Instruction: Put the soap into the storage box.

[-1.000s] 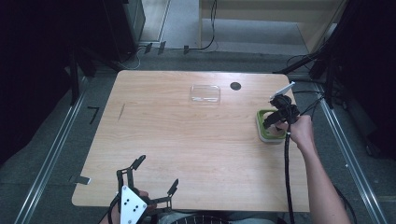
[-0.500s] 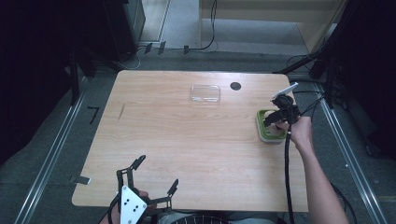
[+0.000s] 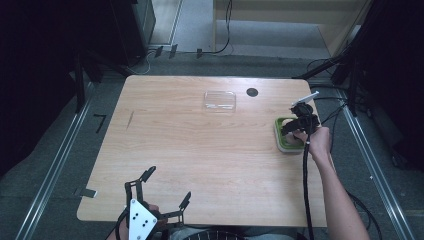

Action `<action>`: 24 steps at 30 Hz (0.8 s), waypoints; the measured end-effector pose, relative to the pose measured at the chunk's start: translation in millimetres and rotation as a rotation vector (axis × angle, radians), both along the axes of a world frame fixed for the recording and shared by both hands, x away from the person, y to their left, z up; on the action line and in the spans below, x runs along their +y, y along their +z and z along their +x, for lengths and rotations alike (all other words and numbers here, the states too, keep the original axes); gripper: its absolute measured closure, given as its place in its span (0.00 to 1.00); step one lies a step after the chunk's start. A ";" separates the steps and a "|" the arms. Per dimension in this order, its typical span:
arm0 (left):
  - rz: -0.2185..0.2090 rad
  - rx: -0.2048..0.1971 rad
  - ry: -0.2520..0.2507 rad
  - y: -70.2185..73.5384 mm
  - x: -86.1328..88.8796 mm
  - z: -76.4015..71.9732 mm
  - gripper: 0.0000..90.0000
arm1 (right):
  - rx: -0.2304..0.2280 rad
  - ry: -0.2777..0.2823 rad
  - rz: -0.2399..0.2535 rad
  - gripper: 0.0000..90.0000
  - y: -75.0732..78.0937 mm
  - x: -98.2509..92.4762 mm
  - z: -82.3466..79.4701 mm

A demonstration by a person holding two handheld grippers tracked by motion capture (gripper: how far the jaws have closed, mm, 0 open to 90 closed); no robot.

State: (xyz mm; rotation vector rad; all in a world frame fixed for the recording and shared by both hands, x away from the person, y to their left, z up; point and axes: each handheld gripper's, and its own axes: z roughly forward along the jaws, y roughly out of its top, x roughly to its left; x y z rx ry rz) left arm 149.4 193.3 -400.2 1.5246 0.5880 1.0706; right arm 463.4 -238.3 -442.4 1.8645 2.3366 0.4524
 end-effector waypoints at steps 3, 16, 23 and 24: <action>0.001 0.001 0.000 0.0 -0.1 0.0 0.00 | 0.004 -0.014 0.007 0.37 -3.8 -0.2 1.1; 0.005 0.002 0.001 -0.1 0.0 0.2 0.00 | -0.003 -0.025 -0.017 0.37 -11.1 4.0 3.1; 0.004 0.003 0.003 -0.1 0.0 0.3 0.00 | -0.001 -0.032 -0.031 0.37 -11.2 5.3 3.9; 0.005 0.003 0.002 -0.1 -0.1 0.3 0.00 | -0.002 -0.031 -0.032 0.37 -11.2 5.4 3.9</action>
